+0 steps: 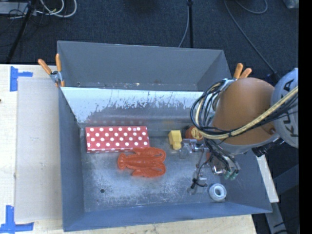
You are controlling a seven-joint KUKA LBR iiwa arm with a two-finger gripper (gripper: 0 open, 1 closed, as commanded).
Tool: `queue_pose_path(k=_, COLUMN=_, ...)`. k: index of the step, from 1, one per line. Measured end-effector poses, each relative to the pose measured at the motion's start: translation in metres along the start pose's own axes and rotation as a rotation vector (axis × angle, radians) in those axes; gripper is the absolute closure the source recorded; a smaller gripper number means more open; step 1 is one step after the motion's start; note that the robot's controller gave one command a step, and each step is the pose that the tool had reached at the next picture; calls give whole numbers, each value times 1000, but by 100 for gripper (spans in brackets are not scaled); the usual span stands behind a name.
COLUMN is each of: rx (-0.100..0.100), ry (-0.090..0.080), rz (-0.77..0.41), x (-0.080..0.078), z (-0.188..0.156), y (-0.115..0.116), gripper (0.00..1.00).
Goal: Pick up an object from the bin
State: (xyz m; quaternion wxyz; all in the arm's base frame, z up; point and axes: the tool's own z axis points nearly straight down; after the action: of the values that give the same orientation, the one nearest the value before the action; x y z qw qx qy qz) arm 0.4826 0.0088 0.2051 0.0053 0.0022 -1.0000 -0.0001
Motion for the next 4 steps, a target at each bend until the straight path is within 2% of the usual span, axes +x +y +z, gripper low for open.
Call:
queue_pose_path(k=1, rx=0, ry=-8, rz=0, x=-2, z=-4, y=0, gripper=0)
queue_pose_path(k=2, rx=0, ry=-10, rz=-25, x=-31, z=38, y=30, gripper=0)
queue_pose_path(k=3, rx=-1, ry=-8, rz=-58, x=-60, z=81, y=45, gripper=0)
queue_pose_path(k=4, rx=1, ry=-9, rz=-94, x=-78, z=106, y=63, gripper=0)
